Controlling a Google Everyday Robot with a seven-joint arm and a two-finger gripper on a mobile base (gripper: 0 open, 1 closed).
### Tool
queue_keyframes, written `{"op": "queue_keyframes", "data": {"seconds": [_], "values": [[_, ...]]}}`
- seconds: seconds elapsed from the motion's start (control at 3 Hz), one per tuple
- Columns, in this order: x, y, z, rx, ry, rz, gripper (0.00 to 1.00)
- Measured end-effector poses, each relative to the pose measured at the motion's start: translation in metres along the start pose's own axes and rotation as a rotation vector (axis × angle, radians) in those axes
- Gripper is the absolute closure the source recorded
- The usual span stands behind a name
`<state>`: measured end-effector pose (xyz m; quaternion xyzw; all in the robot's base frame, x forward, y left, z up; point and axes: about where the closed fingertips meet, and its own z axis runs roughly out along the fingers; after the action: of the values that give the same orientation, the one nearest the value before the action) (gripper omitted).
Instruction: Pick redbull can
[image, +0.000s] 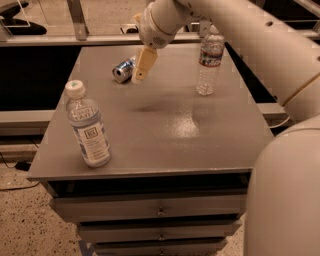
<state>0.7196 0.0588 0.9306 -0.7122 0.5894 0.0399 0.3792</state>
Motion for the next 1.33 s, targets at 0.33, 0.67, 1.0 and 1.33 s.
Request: {"op": "queue_keyframes", "data": {"seconds": [0.33,0.67,1.0,1.33], "values": [[0.009,-0.012,0.030,-0.025,-0.017,0.015,0.00],[0.011,-0.017,0.055,-0.056,-0.028,0.027,0.00],[0.012,-0.018,0.078,-0.092,-0.024,0.037,0.00],[0.016,-0.018,0.096,-0.127,-0.009,0.057,0.00]]}}
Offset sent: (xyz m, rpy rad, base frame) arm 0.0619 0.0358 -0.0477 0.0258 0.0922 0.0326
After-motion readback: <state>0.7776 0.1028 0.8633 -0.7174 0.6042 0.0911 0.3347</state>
